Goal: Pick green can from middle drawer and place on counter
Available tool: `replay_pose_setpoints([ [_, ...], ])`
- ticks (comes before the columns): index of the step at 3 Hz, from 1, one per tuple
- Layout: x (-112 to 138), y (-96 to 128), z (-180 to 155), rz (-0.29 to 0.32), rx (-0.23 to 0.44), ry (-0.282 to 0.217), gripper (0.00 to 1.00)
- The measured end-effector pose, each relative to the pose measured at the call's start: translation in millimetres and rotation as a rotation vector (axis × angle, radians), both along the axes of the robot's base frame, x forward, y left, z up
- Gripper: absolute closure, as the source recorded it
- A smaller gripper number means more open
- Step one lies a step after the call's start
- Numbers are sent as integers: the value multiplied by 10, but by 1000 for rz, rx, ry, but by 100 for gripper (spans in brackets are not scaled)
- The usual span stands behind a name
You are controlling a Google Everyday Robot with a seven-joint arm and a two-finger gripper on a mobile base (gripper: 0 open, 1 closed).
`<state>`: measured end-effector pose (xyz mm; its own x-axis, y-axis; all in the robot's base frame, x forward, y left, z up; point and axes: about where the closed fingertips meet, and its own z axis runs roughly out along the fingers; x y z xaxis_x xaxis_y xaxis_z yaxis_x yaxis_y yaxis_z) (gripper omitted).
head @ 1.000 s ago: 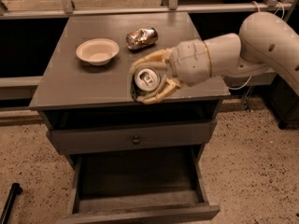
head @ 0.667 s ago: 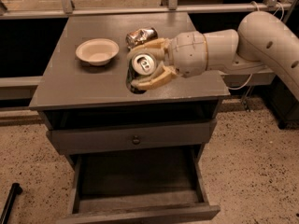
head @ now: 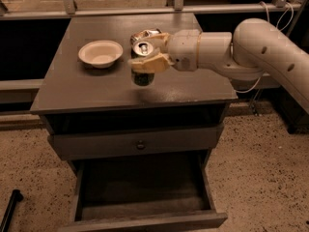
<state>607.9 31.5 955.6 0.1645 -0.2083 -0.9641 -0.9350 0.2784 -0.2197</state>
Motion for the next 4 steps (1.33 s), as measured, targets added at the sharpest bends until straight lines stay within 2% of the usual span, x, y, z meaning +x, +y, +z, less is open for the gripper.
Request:
replay_pose_setpoints([
  [1,471,28,-24,-146,-85,43,87],
  [2,810,-25,-188,-240,-191,117,62],
  [3,982,-269,-483,-301,-217,240,39],
  [4,997,-316,-497,-315,-213,257,16],
])
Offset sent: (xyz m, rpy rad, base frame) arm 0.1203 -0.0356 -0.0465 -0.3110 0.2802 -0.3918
